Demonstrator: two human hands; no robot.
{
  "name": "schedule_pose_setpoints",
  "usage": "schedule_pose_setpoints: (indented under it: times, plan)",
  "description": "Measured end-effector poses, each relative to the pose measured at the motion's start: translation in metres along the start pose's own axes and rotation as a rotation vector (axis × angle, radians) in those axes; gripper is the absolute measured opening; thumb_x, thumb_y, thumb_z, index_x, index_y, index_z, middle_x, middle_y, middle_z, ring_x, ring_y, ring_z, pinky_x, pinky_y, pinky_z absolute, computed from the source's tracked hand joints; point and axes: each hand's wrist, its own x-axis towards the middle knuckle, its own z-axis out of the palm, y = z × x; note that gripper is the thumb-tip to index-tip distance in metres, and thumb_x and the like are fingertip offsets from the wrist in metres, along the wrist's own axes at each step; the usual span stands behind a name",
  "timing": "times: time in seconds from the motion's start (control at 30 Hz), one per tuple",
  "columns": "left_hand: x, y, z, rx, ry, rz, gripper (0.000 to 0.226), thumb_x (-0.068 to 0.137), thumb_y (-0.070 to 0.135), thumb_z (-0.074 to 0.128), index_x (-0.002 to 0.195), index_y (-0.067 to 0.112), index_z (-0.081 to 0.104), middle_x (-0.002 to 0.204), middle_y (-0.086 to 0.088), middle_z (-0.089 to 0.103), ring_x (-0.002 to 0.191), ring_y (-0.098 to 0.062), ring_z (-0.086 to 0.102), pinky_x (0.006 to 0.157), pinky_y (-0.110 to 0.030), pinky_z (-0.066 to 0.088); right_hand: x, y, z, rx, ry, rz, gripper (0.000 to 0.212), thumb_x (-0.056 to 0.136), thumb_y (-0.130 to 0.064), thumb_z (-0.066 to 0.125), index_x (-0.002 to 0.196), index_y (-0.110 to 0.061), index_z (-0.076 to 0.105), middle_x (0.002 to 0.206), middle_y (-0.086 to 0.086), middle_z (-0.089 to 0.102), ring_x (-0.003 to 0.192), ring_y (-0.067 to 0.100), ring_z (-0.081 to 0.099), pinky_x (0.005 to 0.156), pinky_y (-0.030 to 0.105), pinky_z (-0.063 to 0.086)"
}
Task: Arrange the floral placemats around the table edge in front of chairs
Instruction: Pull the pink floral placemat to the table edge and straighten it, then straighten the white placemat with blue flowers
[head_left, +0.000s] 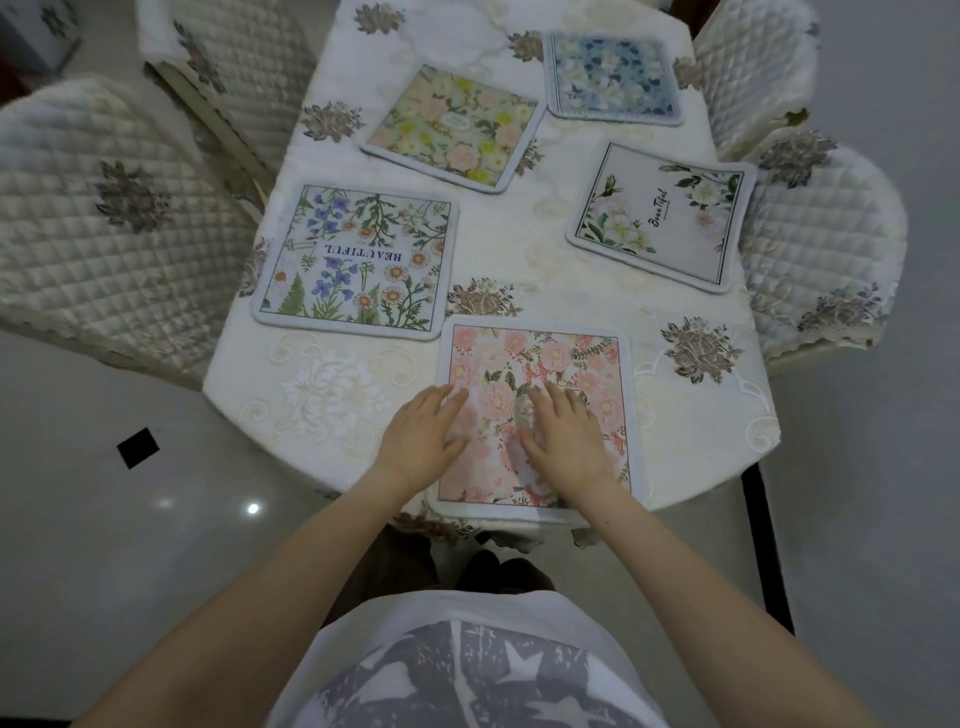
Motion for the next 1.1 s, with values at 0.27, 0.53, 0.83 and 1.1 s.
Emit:
schedule_pose_setpoints:
  times: [0.27,0.53,0.83,1.1]
  plan:
    - [0.037,-0.081,-0.075,0.006,0.115,-0.039,0.06,0.09,0.037,0.051,0.143,0.02,0.03,0.15,-0.008,0.034,0.138,-0.026,0.029,0.11,-0.041,0.03,0.078,-0.08,-0.017,-0.01,0.06,-0.093,0.057,0.094,-0.038,0.046,0.145,-0.019,0.03,0.156,0.013,0.025,0.144,0.034,0.021,0.115,0.052,0.025]
    - [0.076,-0.204,-0.129,0.029,0.075,-0.04,0.062,0.089,0.039,0.052,0.143,0.018,0.029,0.149,-0.008,0.034,0.136,-0.025,0.031,0.11,-0.039,0.03,0.175,-0.177,-0.003,-0.015,0.042,-0.094,0.058,0.093,-0.037,0.05,0.146,-0.02,0.029,0.156,0.01,0.028,0.143,0.033,0.023,0.115,0.05,0.023]
    - [0.122,-0.28,-0.141,0.016,-0.051,-0.03,0.076,0.082,0.047,0.058,0.143,0.019,0.023,0.153,-0.008,0.026,0.14,-0.027,0.022,0.113,-0.043,0.025,0.235,-0.205,0.021,-0.016,-0.064,0.13,0.064,0.09,-0.048,0.051,0.145,-0.024,0.028,0.156,0.013,0.023,0.143,0.038,0.019,0.114,0.054,0.027]
    - [0.155,-0.294,-0.137,-0.029,-0.008,-0.032,0.065,0.084,0.038,0.058,0.138,0.011,0.033,0.151,-0.014,0.027,0.139,-0.03,0.022,0.113,-0.043,0.023,0.267,-0.192,0.016,0.024,-0.06,0.312,0.06,0.089,-0.045,0.054,0.14,-0.025,0.031,0.154,0.027,0.015,0.141,0.046,0.012,0.109,0.057,0.027]
